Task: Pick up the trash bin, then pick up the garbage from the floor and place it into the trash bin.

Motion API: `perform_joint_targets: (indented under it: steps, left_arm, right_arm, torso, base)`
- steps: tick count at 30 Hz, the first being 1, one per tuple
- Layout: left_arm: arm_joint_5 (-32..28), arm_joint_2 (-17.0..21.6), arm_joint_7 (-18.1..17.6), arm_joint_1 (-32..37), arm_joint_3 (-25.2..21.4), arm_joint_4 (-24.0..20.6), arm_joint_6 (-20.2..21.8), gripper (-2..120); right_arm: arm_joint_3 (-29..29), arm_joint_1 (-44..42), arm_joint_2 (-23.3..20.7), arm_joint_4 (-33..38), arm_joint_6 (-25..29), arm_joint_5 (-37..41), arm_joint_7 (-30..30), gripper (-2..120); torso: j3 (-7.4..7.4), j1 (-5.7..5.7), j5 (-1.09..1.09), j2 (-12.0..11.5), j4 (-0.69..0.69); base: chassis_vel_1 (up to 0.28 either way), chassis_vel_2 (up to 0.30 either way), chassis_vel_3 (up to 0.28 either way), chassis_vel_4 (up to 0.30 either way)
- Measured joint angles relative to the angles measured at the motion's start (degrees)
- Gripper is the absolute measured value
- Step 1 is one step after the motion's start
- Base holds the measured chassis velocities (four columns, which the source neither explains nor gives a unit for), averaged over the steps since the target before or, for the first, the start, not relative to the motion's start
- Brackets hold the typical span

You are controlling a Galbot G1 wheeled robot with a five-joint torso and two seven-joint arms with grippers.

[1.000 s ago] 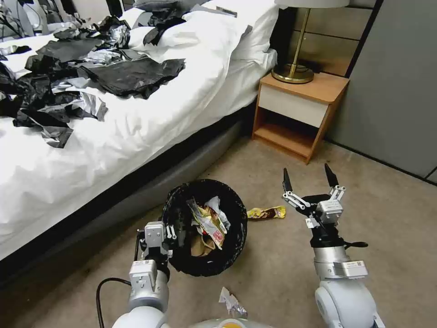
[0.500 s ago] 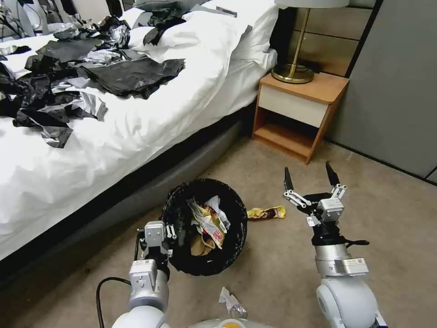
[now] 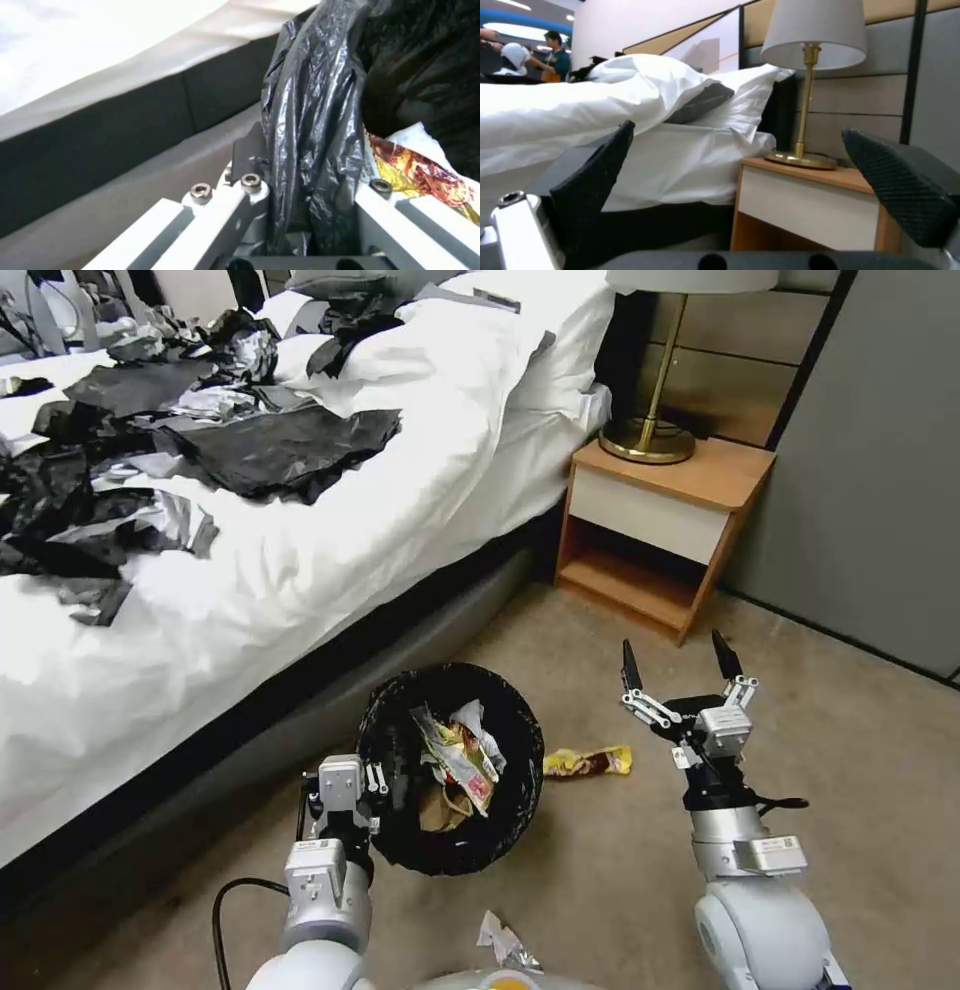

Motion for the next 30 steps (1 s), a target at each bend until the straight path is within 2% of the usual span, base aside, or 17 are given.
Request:
perform_joint_targets:
  steps: [5,9,13,14,30]
  left_arm:
    - [0.03,-0.01,0.02,0.08,0.01,0.00,0.00,1]
    - [0.11,-0.05,0.02,0.19,0.02,0.00,-0.01,1]
    - [0.26,-0.13,0.04,0.27,0.07,-0.02,-0.11,1]
    - [0.28,-0.15,0.04,0.27,0.09,-0.02,-0.11,1]
    - [0.51,-0.21,0.05,0.86,0.16,-0.24,-0.59,1]
  right_arm:
    - [0.02,-0.06,0.03,-0.04,0.29,-0.09,-0.15,100]
    - [0.05,0.08,0.06,-0.58,2.53,-0.66,-0.84,100]
    - [-0.04,0.20,0.14,-0.75,3.90,-0.75,-1.20,100]
    - [-0.05,0.22,0.14,-0.75,4.13,-0.75,-1.33,100]
    - [1.40,0.41,-1.22,-2.47,3.88,-3.81,-2.89,100]
  torso:
    - [0.00,0.00,0.02,0.00,0.00]
    - [0.01,0.00,0.01,0.00,0.01]
    - [0.02,0.01,0.04,0.00,0.01]
    - [0.01,0.01,-0.01,0.00,0.01]
    - [0.00,0.00,0.01,0.00,0.00]
  base:
    - [-0.248,0.246,0.245,-0.254]
    - [-0.219,0.219,0.221,-0.227]
    - [-0.146,0.155,0.145,-0.092]
    - [-0.100,0.046,0.072,-0.053]
    - [0.015,-0.005,-0.017,0.009]
